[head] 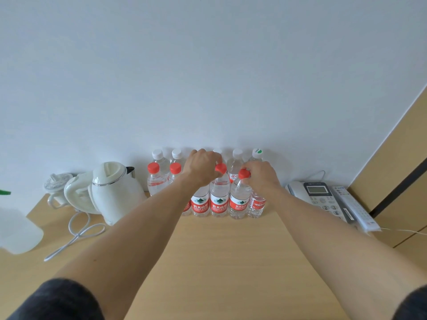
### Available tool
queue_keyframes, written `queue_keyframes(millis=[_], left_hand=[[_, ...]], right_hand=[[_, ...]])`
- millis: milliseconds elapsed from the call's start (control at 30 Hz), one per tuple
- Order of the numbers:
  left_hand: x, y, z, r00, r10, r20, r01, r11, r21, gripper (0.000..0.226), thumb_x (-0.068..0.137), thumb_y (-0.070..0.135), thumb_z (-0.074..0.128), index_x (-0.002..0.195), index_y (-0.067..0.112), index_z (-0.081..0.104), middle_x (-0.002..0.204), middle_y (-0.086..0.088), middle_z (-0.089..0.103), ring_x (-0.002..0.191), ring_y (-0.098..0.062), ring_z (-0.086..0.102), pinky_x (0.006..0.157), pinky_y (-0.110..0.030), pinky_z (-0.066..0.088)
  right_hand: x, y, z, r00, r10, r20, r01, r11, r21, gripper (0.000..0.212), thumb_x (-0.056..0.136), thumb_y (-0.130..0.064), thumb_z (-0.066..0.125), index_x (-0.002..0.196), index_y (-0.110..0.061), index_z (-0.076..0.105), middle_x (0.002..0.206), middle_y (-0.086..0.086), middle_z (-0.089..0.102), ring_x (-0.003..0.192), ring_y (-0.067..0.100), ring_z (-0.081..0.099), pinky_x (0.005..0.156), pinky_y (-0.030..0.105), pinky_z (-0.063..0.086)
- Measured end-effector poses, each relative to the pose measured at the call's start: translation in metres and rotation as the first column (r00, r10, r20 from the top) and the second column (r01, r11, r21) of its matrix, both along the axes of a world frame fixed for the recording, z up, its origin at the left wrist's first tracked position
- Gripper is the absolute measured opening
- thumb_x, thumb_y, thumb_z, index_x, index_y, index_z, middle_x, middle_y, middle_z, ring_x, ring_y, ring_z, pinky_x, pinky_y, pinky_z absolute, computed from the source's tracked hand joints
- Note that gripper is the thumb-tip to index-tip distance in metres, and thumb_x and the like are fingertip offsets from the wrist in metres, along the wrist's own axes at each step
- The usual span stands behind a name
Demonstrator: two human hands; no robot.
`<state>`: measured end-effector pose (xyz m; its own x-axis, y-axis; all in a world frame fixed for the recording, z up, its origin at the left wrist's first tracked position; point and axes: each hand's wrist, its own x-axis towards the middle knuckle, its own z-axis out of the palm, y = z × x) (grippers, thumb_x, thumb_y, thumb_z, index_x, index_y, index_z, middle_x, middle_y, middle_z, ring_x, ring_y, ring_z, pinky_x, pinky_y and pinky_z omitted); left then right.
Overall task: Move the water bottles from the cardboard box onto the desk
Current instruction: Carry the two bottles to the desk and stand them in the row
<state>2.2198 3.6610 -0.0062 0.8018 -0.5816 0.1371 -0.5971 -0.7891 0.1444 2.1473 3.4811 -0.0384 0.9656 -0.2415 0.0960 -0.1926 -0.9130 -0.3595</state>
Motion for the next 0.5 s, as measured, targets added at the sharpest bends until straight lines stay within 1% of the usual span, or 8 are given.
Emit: queue_keyframes(millis=[100, 167, 300, 367, 400, 467, 500], left_hand=[[0.001, -0.001, 0.000, 1.000, -0.005, 0.007, 0.004, 1.000, 0.023, 0.028, 0.092, 0.042, 0.068, 0.116, 0.027, 0.066, 0.109, 0.006, 0.072, 0.109, -0.019, 0.060, 0.100, -0.034, 0.037], [0.001, -0.002, 0.000, 1.000, -0.007, 0.027, 0.006, 0.999, 0.039, 0.030, 0.094, 0.046, 0.062, 0.116, 0.026, 0.067, 0.107, 0.004, 0.071, 0.109, -0.020, 0.059, 0.100, -0.035, 0.038], [0.004, -0.005, 0.007, 0.998, 0.006, 0.067, -0.008, 1.000, 0.030, 0.041, 0.099, 0.052, 0.051, 0.124, 0.023, 0.065, 0.110, 0.000, 0.073, 0.111, -0.022, 0.059, 0.102, -0.037, 0.038], [0.008, -0.005, 0.013, 0.996, 0.021, 0.084, -0.023, 0.999, 0.027, 0.043, 0.100, 0.053, 0.048, 0.126, 0.022, 0.064, 0.111, -0.001, 0.073, 0.113, -0.024, 0.060, 0.103, -0.038, 0.038], [0.010, -0.005, 0.017, 0.995, 0.029, 0.094, -0.032, 0.999, 0.035, 0.043, 0.101, 0.052, 0.047, 0.127, 0.022, 0.063, 0.111, -0.001, 0.073, 0.113, -0.024, 0.060, 0.102, -0.038, 0.038], [0.014, -0.007, 0.025, 0.993, 0.039, 0.108, -0.048, 0.996, 0.076, 0.044, 0.102, 0.052, 0.043, 0.130, 0.022, 0.061, 0.113, -0.002, 0.071, 0.115, -0.025, 0.059, 0.101, -0.038, 0.038], [0.015, -0.008, 0.029, 0.993, 0.042, 0.110, -0.053, 0.993, 0.101, 0.045, 0.103, 0.052, 0.042, 0.132, 0.023, 0.060, 0.117, -0.003, 0.070, 0.116, -0.026, 0.058, 0.101, -0.038, 0.038]], right_hand=[[0.000, 0.000, 0.000, 1.000, -0.002, -0.005, 0.002, 1.000, 0.006, 0.025, 0.085, -0.014, 0.074, 0.110, -0.017, 0.073, 0.105, 0.007, 0.069, 0.099, 0.028, 0.063, 0.078, 0.030, 0.045], [0.000, -0.001, 0.001, 1.000, 0.003, -0.005, -0.003, 1.000, 0.008, 0.026, 0.085, -0.014, 0.074, 0.111, -0.017, 0.073, 0.105, 0.008, 0.069, 0.099, 0.028, 0.063, 0.077, 0.029, 0.044], [-0.001, -0.003, 0.008, 0.998, 0.029, -0.046, -0.027, 0.999, 0.046, 0.031, 0.085, -0.018, 0.075, 0.116, -0.017, 0.071, 0.112, 0.008, 0.069, 0.104, 0.028, 0.063, 0.085, 0.033, 0.049], [-0.001, -0.004, 0.013, 0.999, 0.014, -0.046, -0.011, 0.997, 0.078, 0.029, 0.088, -0.024, 0.071, 0.116, -0.018, 0.070, 0.110, 0.006, 0.070, 0.103, 0.027, 0.063, 0.085, 0.034, 0.051], [0.000, -0.004, 0.017, 0.999, -0.010, -0.037, 0.014, 0.995, 0.099, 0.026, 0.090, -0.027, 0.066, 0.114, -0.018, 0.070, 0.108, 0.006, 0.070, 0.100, 0.026, 0.063, 0.082, 0.033, 0.051], [0.000, -0.005, 0.024, 0.997, -0.079, -0.020, 0.081, 0.990, 0.112, 0.025, 0.092, -0.032, 0.058, 0.110, -0.019, 0.070, 0.104, 0.007, 0.068, 0.096, 0.026, 0.061, 0.075, 0.031, 0.048], [0.001, -0.007, 0.028, 0.994, -0.107, -0.015, 0.108, 0.989, 0.105, 0.027, 0.093, -0.036, 0.056, 0.110, -0.021, 0.070, 0.104, 0.006, 0.067, 0.097, 0.027, 0.061, 0.074, 0.031, 0.046]])
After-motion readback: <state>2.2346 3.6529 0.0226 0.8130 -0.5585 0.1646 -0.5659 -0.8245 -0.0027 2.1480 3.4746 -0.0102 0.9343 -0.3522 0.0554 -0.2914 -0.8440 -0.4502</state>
